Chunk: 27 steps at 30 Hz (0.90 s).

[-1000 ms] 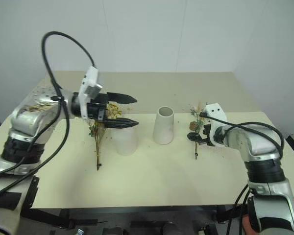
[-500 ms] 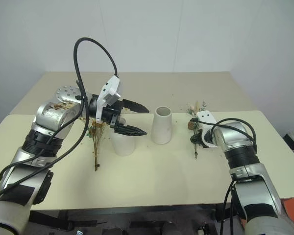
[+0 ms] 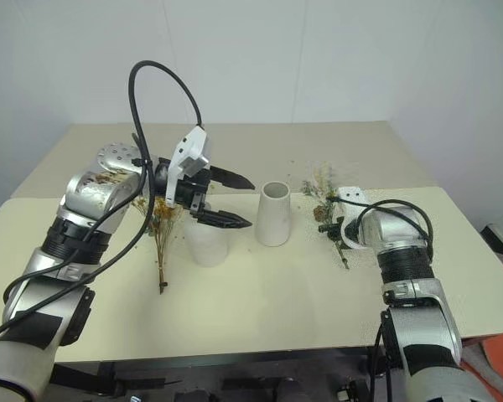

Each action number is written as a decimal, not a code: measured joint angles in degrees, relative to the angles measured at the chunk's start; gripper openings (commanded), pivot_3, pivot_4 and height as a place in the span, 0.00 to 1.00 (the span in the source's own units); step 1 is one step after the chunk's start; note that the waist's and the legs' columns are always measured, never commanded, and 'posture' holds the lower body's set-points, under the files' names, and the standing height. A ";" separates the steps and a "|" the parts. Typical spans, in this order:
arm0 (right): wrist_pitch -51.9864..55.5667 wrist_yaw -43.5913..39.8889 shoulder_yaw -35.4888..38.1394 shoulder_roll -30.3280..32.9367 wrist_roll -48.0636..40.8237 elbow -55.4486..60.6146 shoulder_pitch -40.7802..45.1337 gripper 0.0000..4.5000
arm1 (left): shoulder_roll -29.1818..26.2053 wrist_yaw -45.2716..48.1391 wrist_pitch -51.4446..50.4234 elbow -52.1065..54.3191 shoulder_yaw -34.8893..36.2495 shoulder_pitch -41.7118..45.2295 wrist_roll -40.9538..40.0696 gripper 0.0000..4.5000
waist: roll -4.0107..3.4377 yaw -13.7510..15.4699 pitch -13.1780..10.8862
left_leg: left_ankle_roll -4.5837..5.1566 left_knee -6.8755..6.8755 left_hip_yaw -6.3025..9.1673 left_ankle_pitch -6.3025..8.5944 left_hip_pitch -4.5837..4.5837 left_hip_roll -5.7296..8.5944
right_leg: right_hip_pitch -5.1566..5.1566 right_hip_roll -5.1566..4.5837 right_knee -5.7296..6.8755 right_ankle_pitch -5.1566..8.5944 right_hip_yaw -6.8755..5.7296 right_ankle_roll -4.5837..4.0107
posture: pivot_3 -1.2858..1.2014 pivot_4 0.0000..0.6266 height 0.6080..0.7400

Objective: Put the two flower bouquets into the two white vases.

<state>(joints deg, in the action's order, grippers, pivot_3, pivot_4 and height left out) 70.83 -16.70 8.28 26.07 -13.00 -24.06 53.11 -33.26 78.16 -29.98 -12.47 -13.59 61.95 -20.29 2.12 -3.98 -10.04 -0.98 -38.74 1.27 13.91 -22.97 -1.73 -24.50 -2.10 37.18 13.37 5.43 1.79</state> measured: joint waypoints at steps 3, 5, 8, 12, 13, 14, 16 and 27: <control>-3.40 6.80 10.47 -4.97 -1.61 8.57 -0.28 0.00 | -1.06 0.08 -0.02 -0.10 0.79 -0.09 -0.01 1.00 | -0.06 -0.04 -0.04 | 0.00 0.00 0.02 0.00 -0.14 0.00 | -0.20 -0.01 0.10 -0.01 0.01 0.00 | 0.52 0.24 1.00; -7.96 8.38 13.43 -7.22 -2.61 15.27 -0.51 0.00 | -1.11 0.21 0.00 -0.52 1.00 -0.09 0.00 1.00 | -0.08 0.08 -0.03 | 0.00 -0.01 0.03 0.00 -0.26 0.02 | -0.37 -0.01 0.47 -0.02 0.00 0.00 | 0.52 0.24 1.00; -17.00 7.64 13.83 -8.95 -4.24 25.59 -2.85 0.00 | -1.41 0.64 0.12 -2.37 0.99 -0.11 0.91 1.00 | -0.08 0.19 -0.03 | 0.00 -0.01 0.04 0.00 -0.37 0.03 | -0.50 -0.01 0.56 -0.01 -0.01 0.00 | 0.52 0.24 1.00; -24.79 4.86 13.65 -10.77 -7.33 31.62 -4.62 0.00 | -1.58 0.51 -1.54 -3.30 0.91 -0.10 2.09 1.00 | -0.09 0.13 -0.03 | 0.00 -0.04 0.02 0.00 -0.35 0.03 | -0.50 -0.01 0.50 -0.01 0.00 0.00 | 0.52 0.24 1.00; -26.35 4.28 13.38 -11.10 -7.74 32.25 -4.81 0.00 | -1.61 0.28 -2.27 -3.32 0.88 -0.10 2.23 1.00 | -0.10 0.09 -0.04 | 0.00 -0.04 0.02 0.00 -0.34 0.04 | -0.50 -0.01 0.50 -0.01 0.00 0.00 | 0.52 0.24 1.00; -29.00 3.34 12.46 -11.37 -8.16 32.55 -4.82 0.00 | -1.46 -0.51 -3.81 -3.33 0.74 -0.06 2.53 1.00 | -0.10 0.05 -0.04 | 0.00 -0.04 0.02 0.00 -0.33 0.04 | -0.50 -0.01 0.50 -0.01 0.01 0.00 | 0.52 0.24 1.00; -32.77 2.41 10.88 -12.16 -8.48 32.55 -4.53 0.00 | -0.58 -2.17 -5.91 -3.78 0.01 0.29 3.54 1.00 | -0.10 0.01 -0.04 | 0.00 -0.04 0.01 -0.01 -0.33 0.04 | -0.50 -0.01 0.50 -0.01 0.01 0.00 | 0.52 0.24 1.00; -49.37 -1.42 1.41 -18.52 -7.29 23.45 -2.51 0.00 | 3.00 -8.58 -11.38 -7.28 -1.22 3.49 6.92 1.00 | -0.10 -0.01 -0.04 | 0.00 -0.04 0.02 -0.01 -0.34 0.03 | -0.55 0.00 0.77 -0.02 0.01 -0.02 | 0.52 0.24 1.00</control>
<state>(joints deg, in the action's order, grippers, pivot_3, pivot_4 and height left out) 21.46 -18.12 9.68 7.55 -20.29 -0.61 50.59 -30.26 69.57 -41.37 -19.74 -14.81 65.44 -13.37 2.02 -3.99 -10.08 -0.98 -38.78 1.30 13.90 -23.31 -1.70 -25.05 -2.10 37.94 13.35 5.44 1.77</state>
